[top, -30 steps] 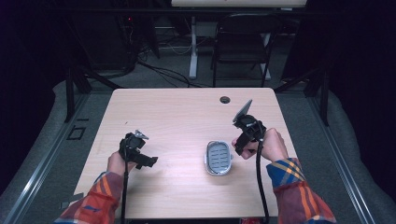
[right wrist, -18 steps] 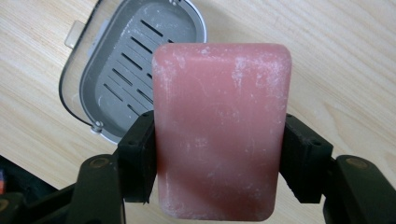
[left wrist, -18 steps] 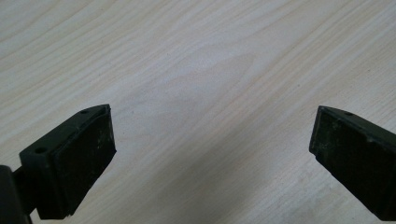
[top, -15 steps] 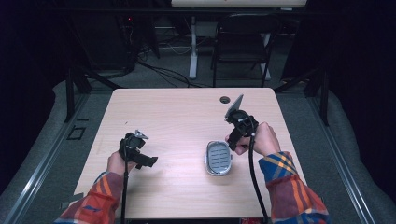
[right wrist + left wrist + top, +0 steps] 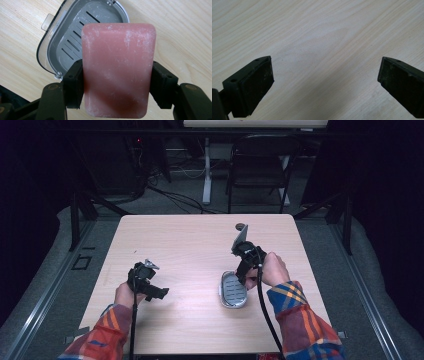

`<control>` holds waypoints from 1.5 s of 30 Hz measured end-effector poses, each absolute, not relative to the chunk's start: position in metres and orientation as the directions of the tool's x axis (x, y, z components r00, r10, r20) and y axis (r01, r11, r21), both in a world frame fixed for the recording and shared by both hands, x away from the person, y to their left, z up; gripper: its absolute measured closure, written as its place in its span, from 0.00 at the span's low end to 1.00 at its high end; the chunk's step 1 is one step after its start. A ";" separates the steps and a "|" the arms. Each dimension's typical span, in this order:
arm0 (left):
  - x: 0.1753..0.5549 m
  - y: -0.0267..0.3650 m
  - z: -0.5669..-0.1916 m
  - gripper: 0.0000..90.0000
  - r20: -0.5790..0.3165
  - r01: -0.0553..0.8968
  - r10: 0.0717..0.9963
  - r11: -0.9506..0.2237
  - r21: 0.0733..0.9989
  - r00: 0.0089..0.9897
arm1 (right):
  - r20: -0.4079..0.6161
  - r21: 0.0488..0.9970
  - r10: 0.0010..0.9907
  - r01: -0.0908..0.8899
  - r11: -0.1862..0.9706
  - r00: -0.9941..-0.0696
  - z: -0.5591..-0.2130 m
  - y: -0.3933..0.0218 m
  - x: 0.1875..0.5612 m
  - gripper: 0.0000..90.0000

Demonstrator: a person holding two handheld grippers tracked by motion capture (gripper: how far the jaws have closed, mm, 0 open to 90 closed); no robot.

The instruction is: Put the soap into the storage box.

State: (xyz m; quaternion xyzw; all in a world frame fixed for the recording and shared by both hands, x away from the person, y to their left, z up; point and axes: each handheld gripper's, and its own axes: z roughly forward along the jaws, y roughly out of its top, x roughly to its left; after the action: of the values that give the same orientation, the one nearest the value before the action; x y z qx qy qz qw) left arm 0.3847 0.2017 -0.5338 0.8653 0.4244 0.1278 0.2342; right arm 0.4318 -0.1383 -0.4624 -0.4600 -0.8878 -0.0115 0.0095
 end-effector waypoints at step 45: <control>0.383 0.201 -0.534 0.00 0.029 0.669 0.787 -0.542 0.509 0.616 | 0.003 -0.090 0.827 0.823 0.560 -0.563 -0.492 -0.109 0.438 0.41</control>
State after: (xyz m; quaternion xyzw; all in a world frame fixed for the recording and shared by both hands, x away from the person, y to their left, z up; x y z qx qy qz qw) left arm 0.3835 0.2006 -0.5335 0.8686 0.4191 0.1283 0.2310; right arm 0.4382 -0.1090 -0.4921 -0.4672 -0.8830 0.0393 0.0223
